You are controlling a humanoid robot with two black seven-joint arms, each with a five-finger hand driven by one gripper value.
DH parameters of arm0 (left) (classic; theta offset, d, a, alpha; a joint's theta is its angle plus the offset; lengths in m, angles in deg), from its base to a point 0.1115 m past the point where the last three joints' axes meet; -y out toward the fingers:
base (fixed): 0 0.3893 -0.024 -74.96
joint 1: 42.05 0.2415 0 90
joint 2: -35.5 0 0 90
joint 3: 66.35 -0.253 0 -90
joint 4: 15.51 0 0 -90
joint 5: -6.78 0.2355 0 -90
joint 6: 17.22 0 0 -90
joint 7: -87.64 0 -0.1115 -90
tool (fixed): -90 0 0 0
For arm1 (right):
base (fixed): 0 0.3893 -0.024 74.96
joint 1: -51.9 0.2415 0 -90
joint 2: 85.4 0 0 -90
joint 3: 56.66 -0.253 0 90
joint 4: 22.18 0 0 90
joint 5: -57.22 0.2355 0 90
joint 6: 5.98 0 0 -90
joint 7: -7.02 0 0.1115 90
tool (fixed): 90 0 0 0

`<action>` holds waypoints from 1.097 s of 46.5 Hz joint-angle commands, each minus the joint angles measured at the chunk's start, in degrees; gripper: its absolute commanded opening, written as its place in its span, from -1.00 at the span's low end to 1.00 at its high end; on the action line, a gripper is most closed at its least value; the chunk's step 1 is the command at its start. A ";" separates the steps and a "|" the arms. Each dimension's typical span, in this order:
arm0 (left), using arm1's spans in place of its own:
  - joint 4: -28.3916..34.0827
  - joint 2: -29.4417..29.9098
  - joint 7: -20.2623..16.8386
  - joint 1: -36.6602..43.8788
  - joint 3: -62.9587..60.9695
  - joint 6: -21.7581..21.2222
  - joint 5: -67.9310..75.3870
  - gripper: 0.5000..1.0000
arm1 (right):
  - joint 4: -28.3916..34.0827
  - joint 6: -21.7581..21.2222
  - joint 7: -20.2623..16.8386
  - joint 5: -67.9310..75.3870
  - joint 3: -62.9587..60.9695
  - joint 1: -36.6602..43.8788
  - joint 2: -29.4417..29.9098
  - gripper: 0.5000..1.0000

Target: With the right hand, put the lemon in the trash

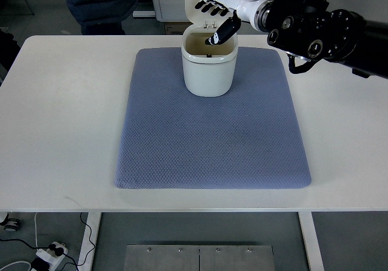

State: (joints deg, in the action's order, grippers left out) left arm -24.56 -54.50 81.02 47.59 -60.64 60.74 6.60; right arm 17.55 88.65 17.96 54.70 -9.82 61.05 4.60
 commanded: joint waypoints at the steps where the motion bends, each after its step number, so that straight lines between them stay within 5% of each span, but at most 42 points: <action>1: 0.00 0.00 -0.06 0.00 0.00 0.00 0.00 1.00 | 0.08 0.02 0.05 -0.02 0.01 0.00 0.00 0.22; 4: 0.00 0.00 -0.06 0.00 0.00 0.00 0.00 1.00 | 0.25 -0.07 0.14 -0.02 0.09 0.17 0.00 -0.28; 10: 0.00 0.00 -0.06 0.00 0.00 0.00 0.00 1.00 | 0.43 -0.16 0.49 -0.20 0.09 0.35 0.00 -0.64; 25: 0.00 0.00 -0.06 0.00 0.00 0.00 0.00 1.00 | 1.13 -0.86 0.66 -0.37 0.18 0.52 -0.17 -0.69; 46: -0.09 0.00 -0.06 0.00 0.00 0.00 0.00 1.00 | 3.94 -3.32 2.77 -0.64 0.09 0.52 -13.44 -0.63; 51: 0.00 0.00 0.03 0.00 0.00 0.00 0.00 1.00 | 3.94 -3.32 2.86 -0.55 -0.17 0.08 -15.64 -0.42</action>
State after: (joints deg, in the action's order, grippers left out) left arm -24.57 -54.50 81.00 47.61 -60.63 60.74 6.60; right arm 21.50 85.35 20.87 54.05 -9.73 61.38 -9.87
